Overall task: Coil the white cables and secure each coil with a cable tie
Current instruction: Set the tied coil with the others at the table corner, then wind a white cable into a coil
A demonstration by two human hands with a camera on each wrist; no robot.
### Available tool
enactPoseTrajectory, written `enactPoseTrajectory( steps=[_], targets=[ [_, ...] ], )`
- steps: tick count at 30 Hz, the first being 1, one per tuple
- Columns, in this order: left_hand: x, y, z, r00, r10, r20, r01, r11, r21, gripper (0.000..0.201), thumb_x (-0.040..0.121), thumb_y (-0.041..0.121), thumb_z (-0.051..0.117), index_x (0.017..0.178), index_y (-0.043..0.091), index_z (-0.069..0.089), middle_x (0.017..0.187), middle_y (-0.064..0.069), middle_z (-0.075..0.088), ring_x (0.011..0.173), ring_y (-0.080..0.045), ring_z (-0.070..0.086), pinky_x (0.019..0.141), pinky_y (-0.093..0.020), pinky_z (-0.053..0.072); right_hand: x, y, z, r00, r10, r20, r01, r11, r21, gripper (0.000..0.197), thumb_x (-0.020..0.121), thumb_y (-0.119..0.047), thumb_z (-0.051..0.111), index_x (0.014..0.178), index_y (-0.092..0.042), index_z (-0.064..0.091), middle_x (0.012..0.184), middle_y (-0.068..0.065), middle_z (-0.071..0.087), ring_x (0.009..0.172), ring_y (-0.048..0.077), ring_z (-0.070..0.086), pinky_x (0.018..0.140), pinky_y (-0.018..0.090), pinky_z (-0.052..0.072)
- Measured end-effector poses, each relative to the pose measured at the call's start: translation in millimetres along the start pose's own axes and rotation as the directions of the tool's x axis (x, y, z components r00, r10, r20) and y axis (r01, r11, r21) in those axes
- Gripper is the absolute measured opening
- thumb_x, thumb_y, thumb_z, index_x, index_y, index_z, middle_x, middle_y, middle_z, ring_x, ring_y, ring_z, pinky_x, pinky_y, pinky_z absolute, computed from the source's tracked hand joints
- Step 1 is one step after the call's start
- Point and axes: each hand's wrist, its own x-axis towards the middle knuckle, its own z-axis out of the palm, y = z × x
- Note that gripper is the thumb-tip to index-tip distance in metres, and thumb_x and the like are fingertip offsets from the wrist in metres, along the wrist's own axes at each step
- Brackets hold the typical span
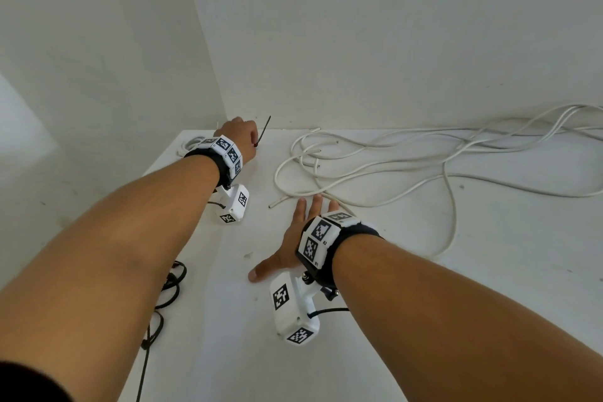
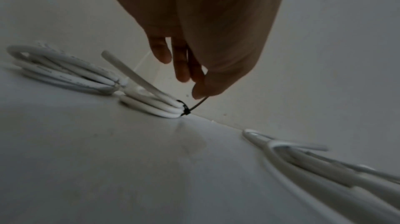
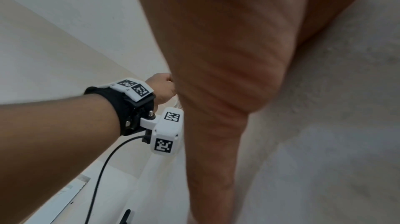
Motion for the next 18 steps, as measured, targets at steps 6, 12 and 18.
enactPoseTrajectory(
  steps=[6, 12, 18],
  targets=[
    [-33.3, 21.6, 0.7, 0.928, 0.262, 0.264, -0.254, 0.965, -0.065, 0.044, 0.081, -0.006, 0.055, 0.108, 0.027, 0.066, 0.104, -0.001, 0.051, 0.079, -0.015, 0.052, 0.073, -0.031, 0.049, 1.0, -0.5, 3.4, 0.999, -0.002, -0.049, 0.001, 1.000, -0.011, 0.173, 0.028, -0.097, 0.062, 0.148, -0.015, -0.032, 0.157, 0.017, -0.036, 0.145, 0.044, -0.028, 0.114, 0.071, 0.001],
    [-58.7, 26.7, 1.5, 0.928, 0.295, 0.225, -0.299, 0.954, -0.017, 0.016, 0.081, 0.016, 0.077, 0.095, 0.023, 0.076, 0.106, -0.002, 0.044, 0.091, -0.018, 0.053, 0.084, -0.031, 0.045, -3.9, -0.3, 4.1, 0.996, -0.003, -0.094, 0.003, 1.000, -0.001, 0.175, 0.025, -0.098, 0.059, 0.148, -0.014, -0.031, 0.158, 0.018, -0.033, 0.146, 0.043, -0.026, 0.115, 0.069, 0.003],
    [-86.4, 28.0, -9.9, 0.960, 0.276, -0.055, -0.280, 0.952, -0.121, 0.007, 0.088, 0.026, 0.071, 0.094, 0.025, 0.072, 0.109, 0.001, 0.058, 0.104, -0.021, 0.055, 0.093, -0.041, 0.045, -37.0, 6.7, -4.7, 0.984, -0.097, -0.148, 0.083, 0.991, -0.101, 0.151, 0.051, -0.094, 0.060, 0.156, -0.016, -0.016, 0.163, 0.019, -0.016, 0.150, 0.043, -0.012, 0.119, 0.064, 0.005]
  ],
)
